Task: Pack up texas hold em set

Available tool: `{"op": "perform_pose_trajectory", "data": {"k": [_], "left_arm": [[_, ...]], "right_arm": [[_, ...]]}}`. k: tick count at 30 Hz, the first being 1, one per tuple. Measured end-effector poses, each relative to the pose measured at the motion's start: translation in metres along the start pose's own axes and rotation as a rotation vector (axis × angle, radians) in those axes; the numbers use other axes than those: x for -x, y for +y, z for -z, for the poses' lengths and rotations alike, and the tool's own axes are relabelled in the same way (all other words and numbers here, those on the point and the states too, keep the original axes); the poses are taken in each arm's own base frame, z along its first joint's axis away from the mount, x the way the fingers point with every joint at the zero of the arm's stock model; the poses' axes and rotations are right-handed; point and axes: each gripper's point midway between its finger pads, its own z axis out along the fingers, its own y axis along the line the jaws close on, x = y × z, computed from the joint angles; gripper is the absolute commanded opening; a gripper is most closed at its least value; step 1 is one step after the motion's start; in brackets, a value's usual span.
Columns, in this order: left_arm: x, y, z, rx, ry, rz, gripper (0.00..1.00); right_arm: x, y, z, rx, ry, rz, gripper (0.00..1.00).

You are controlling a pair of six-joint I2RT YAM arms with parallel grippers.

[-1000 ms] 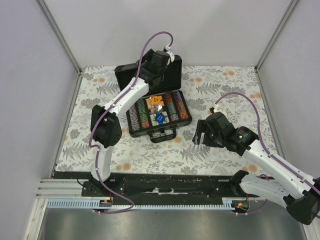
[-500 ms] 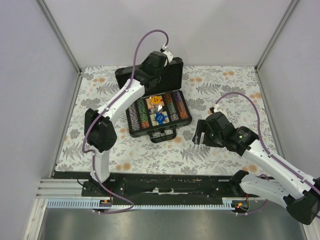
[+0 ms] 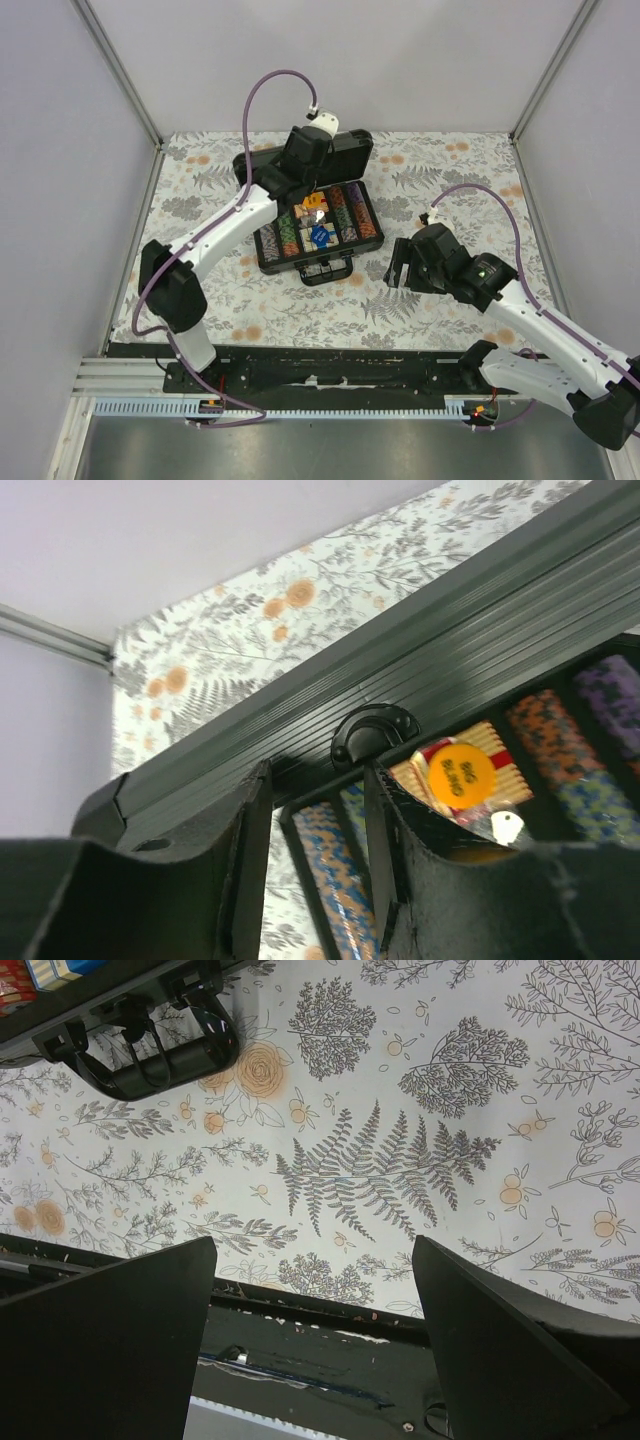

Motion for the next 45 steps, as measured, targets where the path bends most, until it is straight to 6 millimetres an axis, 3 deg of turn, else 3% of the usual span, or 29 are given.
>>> {"op": "perform_pose_trajectory", "data": {"k": [8,13,16,18,21,23,27,31,35,39,42,45], "left_arm": [[-0.022,-0.035,0.035,-0.079,0.000,0.121,0.45],[-0.044,-0.073,0.053,-0.175,0.034,0.171,0.45],[-0.090,-0.103,0.058,-0.271,0.151,0.178,0.44],[-0.136,-0.126,0.052,-0.309,0.268,0.149,0.44],[-0.208,-0.144,0.049,-0.345,0.453,0.099,0.43],[-0.227,-0.150,0.057,-0.385,0.513,0.108,0.43],[-0.217,-0.159,0.068,-0.459,0.501,0.163,0.43],[-0.182,-0.152,0.079,-0.498,0.418,0.224,0.45],[-0.128,-0.132,0.089,-0.510,0.290,0.302,0.47],[-0.087,-0.095,0.089,-0.455,0.177,0.390,0.49],[-0.083,-0.068,0.074,-0.385,0.164,0.440,0.49],[-0.100,-0.045,0.052,-0.309,0.218,0.485,0.50]], "right_arm": [[0.002,0.001,0.000,0.007,-0.007,-0.002,0.87],[0.002,0.002,0.000,0.009,-0.006,-0.002,0.87],[0.002,0.003,0.000,0.012,-0.009,-0.003,0.87],[0.003,0.004,0.000,0.015,-0.012,-0.004,0.87],[0.004,0.004,-0.001,0.017,-0.014,-0.005,0.87],[0.004,0.005,-0.002,0.019,-0.014,-0.005,0.87],[0.003,0.006,-0.006,0.022,-0.009,-0.008,0.87],[0.000,0.010,-0.011,0.037,0.004,-0.009,0.88],[-0.002,0.016,-0.020,0.059,0.020,-0.006,0.88],[-0.005,0.028,-0.037,0.106,0.032,-0.006,0.84],[-0.008,0.039,-0.057,0.148,0.044,-0.018,0.81],[-0.010,0.053,-0.080,0.179,0.053,-0.036,0.78]]}}
